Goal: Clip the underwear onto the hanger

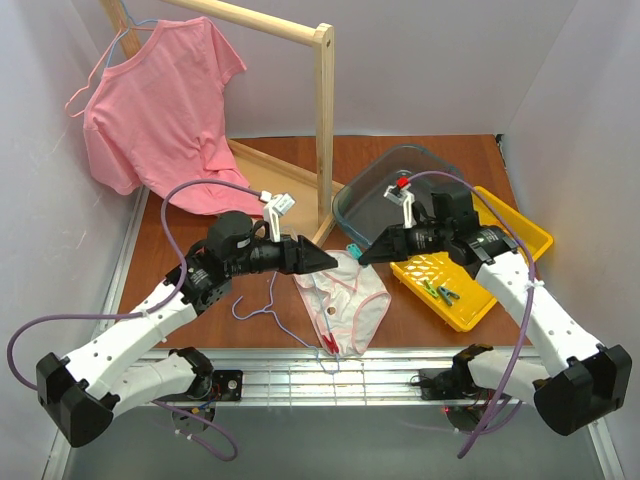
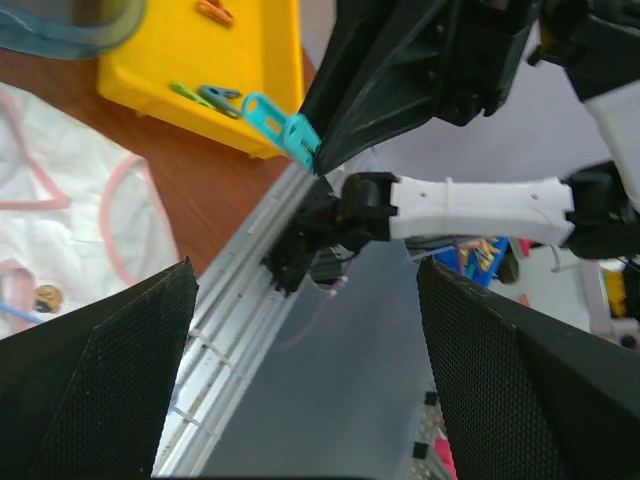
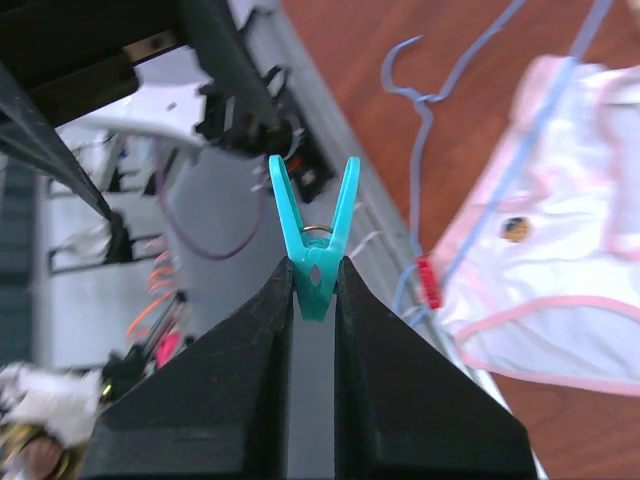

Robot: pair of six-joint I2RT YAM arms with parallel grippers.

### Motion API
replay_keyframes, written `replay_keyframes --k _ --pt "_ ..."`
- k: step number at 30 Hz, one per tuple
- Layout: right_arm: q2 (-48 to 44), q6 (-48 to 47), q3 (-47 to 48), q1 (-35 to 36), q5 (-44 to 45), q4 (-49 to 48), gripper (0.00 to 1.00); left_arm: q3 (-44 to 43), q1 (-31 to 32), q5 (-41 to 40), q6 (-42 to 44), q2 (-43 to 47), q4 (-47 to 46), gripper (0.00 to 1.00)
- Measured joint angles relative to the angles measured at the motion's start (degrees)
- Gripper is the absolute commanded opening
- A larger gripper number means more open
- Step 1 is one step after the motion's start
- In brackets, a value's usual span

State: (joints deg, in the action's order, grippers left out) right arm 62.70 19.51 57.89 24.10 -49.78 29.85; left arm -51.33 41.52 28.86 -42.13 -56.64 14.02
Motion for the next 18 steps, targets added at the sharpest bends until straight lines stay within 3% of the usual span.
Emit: replay_keyframes --k 7,18 --pt "5.86 6.16 0.13 8.9 -10.4 -4.66 0.01 3.74 0.0 8.26 -3.65 1.6 -5.88 0.81" --pt "7.04 17.29 -0.02 13.81 -15.61 -18.14 0.01 5.03 0.0 12.0 -5.97 1.4 -9.64 0.82"
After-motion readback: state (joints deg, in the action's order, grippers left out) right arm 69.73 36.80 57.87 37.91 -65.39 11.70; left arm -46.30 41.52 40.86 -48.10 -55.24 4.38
